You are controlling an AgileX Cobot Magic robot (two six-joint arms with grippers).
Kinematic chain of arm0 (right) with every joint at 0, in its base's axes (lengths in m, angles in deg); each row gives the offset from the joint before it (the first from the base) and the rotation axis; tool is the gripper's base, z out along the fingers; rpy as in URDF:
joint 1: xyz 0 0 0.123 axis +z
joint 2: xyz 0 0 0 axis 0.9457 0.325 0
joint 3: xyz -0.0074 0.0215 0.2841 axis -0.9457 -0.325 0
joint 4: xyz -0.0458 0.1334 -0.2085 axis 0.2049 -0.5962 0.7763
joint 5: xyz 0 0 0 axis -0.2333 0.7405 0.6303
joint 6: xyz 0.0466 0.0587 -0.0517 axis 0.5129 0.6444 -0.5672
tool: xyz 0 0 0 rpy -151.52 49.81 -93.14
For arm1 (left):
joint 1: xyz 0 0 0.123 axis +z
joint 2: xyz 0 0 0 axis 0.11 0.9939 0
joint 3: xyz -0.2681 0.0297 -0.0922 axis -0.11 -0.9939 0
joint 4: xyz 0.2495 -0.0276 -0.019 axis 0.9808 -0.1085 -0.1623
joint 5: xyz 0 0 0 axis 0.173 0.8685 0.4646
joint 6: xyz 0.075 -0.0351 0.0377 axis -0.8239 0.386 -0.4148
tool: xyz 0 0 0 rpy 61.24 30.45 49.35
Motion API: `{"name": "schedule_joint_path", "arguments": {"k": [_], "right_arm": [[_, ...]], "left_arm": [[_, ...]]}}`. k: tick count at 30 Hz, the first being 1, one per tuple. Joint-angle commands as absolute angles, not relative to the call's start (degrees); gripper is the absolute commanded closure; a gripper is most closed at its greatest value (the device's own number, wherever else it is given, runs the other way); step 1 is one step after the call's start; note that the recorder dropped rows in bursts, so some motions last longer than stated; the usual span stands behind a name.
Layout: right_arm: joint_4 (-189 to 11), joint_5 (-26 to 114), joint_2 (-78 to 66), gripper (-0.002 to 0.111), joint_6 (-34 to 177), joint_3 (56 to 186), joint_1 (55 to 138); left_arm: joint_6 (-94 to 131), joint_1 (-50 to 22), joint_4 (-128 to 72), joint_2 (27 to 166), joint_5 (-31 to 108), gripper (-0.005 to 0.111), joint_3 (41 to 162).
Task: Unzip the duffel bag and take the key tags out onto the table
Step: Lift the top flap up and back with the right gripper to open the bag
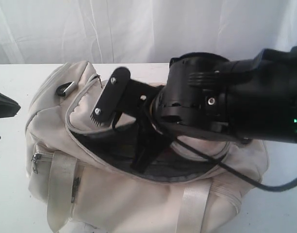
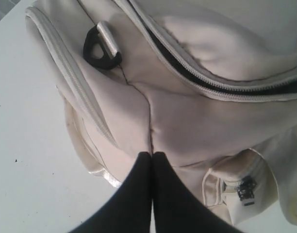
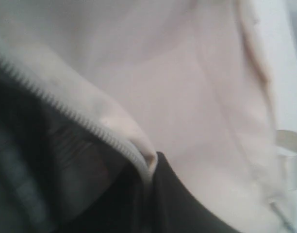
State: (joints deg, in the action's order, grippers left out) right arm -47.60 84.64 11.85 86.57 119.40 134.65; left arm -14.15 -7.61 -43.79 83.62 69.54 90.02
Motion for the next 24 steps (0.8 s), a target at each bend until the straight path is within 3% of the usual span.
{"name": "schedule_joint_path", "arguments": {"k": [1,12,20,22,24], "right_arm": [[-35.8,79.4,13.0,0.108,92.9,123.8,130.1],[-35.7,72.6,26.7,0.108,93.1,145.0,111.5],[-45.2,75.8,37.3,0.108,93.1,162.0,105.2],[-47.9,79.4,39.5,0.103,91.9,165.4,104.6],[-49.9,82.3,40.8,0.092,90.0,167.2,104.0]], "left_arm": [[-13.7,-7.7,-46.2,83.1,69.7,0.107,89.7],[-13.7,-7.7,-48.7,83.1,69.7,0.107,89.7],[-13.7,-7.7,-51.1,83.1,69.9,0.107,89.7],[-13.7,-7.7,-51.3,83.1,70.0,0.107,89.7],[-13.7,-7.7,-51.3,83.1,70.0,0.107,89.7]]}}
